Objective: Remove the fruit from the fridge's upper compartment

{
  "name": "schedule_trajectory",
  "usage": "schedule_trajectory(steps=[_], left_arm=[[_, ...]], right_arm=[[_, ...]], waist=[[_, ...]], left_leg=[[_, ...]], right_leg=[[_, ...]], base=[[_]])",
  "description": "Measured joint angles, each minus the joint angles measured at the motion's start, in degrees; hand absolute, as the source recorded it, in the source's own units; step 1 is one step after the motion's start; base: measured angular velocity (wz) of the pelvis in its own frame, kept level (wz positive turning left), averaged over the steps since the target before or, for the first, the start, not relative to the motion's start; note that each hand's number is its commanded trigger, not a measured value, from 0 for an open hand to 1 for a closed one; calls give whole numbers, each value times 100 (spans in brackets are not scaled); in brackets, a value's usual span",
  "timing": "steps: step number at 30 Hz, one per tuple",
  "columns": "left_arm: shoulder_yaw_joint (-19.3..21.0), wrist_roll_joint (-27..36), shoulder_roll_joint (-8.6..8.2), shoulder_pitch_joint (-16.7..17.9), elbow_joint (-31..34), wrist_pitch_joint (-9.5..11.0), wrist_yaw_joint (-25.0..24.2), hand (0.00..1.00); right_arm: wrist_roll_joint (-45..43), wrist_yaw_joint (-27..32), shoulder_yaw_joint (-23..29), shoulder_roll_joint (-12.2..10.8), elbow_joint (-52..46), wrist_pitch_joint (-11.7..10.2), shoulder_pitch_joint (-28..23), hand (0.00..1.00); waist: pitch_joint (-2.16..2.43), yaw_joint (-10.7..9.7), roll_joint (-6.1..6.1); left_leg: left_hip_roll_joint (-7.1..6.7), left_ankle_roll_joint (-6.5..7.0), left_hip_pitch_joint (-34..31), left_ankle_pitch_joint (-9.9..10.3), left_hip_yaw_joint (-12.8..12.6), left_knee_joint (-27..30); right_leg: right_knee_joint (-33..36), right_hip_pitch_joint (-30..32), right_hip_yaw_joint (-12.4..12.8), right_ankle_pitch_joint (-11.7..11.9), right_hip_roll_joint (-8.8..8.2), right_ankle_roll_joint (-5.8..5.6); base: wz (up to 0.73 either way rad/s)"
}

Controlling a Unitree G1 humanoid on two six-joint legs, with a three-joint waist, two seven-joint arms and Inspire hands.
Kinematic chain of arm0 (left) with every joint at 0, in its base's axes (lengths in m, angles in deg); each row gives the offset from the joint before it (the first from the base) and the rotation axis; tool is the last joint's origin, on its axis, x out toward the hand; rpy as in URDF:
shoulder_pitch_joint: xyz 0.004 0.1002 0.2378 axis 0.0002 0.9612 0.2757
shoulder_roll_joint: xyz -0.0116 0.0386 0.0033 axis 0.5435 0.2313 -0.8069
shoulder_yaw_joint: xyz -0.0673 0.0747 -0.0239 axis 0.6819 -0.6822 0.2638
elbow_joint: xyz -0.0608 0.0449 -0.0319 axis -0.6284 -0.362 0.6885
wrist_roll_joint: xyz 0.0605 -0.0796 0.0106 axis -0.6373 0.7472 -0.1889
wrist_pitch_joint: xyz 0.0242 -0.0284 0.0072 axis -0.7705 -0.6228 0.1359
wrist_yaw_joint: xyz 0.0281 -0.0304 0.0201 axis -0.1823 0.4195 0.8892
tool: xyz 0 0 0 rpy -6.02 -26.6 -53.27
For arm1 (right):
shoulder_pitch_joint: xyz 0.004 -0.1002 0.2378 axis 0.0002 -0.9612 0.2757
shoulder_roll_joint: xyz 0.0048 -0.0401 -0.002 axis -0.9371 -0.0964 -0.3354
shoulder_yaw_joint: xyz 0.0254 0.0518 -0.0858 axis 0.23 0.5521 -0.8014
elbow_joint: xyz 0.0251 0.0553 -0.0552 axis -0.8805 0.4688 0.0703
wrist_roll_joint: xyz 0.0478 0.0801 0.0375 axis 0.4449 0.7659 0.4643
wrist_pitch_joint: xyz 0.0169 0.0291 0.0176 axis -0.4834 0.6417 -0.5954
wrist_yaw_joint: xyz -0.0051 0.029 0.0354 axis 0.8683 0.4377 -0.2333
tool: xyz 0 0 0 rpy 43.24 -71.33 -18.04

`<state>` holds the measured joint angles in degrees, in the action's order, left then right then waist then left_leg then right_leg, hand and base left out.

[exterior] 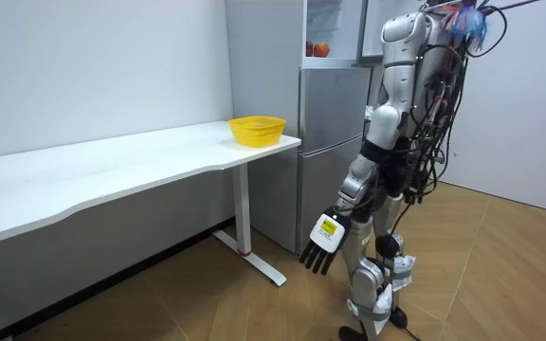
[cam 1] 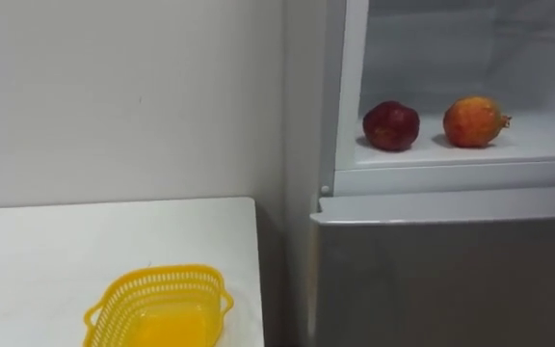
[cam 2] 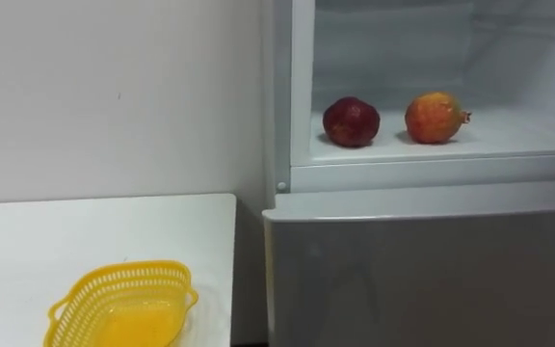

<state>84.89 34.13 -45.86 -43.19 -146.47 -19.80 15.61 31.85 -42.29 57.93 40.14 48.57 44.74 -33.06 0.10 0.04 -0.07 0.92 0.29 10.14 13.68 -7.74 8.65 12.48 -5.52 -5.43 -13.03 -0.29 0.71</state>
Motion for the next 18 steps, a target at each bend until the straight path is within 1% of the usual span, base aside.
schedule_trajectory(steps=[1, 2, 3, 4, 5, 6, 7, 8, 12, 14, 15, 16, 18], left_arm=[[-83, -8, 16, -10, 22, 34, 63, 0], [-132, -7, 31, -43, 19, 112, 79, 0], [-200, -4, 43, -53, 28, 147, 90, 0], [-296, 10, 43, -58, 87, 228, 92, 0], [-319, 16, 27, -41, 174, 296, 91, 0], [-314, 16, 19, -25, 233, 321, 91, 0], [-312, 8, 12, 13, 257, 403, 91, 0], [-298, -4, 12, 18, 257, 489, 92, 0], [-315, 6, 33, 63, 259, 672, 101, 0], [-356, 18, 30, 112, 257, 798, 111, 0], [-372, 19, 30, 124, 256, 832, 132, 0], [-417, 18, 32, 148, 250, 898, 174, 0], [-443, 23, 33, 183, 198, 992, 195, 0]], right_arm=[[153, 151, -2, -63, -396, -145, -4, 0], [271, 262, -29, -137, -835, -271, -22, 0], [309, 300, -67, -176, -1150, -285, -73, 0], [342, 352, -150, -241, -1965, -374, -264, 0], [344, 413, -262, -280, -2654, -528, -425, 0], [344, 433, -306, -296, -2949, -597, -466, 0], [347, 483, -320, -328, -3477, -689, -562, 0], [333, 549, -321, -334, -3914, -739, -642, 0], [378, 767, -364, -322, -4780, -913, -697, 0], [575, 862, -455, -317, -5261, -1107, -787, 0], [574, 896, -491, -316, -5373, -1135, -806, 0], [575, 927, -548, -317, -5569, -1215, -835, 0], [582, 978, -593, -315, -5938, -1291, -885, 0]], waist=[[1, -22, 2], [-4, -52, 5], [-1, -56, 1], [-1, -66, -30], [7, -95, -59], [6, -127, -53], [0, -147, -68], [6, -148, -95], [16, -191, -73], [19, -208, -40], [17, -208, -32], [20, -211, -23], [21, -182, -29]], left_leg=[[10, 0, -32, 1, -28, -4], [21, 0, -70, 1, -41, -5], [24, -1, -93, 1, -46, -6], [33, -2, -122, 2, -80, -4], [38, -2, -173, 1, -100, 2], [39, -2, -187, 1, -101, 1], [38, -2, -189, 1, -109, 1], [37, -2, -183, 1, -147, 4], [35, -3, -158, 0, -174, 5], [35, -3, -159, 0, -180, 4], [37, -3, -158, 0, -188, 5], [39, -3, -155, 0, -210, 4], [44, -3, -147, 0, -308, 4]], right_leg=[[7, 55, 59, 10, 21, 3], [3, 99, 63, 27, 34, 10], [8, 132, 66, 30, 37, 13], [13, 193, 75, 44, 44, 17], [16, 259, 77, 60, 49, 22], [18, 272, 75, 62, 49, 22], [19, 276, 87, 62, 51, 22], [18, 276, 98, 62, 48, 22], [13, 262, 127, 64, 51, 21], [4, 260, 131, 63, 55, 21], [1, 260, 140, 64, 59, 21], [-9, 261, 160, 64, 63, 22], [-27, 262, 216, 75, 75, 18]], base=[[-13], [-10], [-7], [-10], [-9], [-6], [-5], [-8], [-5], [0], [-5], [-8], [-13]])
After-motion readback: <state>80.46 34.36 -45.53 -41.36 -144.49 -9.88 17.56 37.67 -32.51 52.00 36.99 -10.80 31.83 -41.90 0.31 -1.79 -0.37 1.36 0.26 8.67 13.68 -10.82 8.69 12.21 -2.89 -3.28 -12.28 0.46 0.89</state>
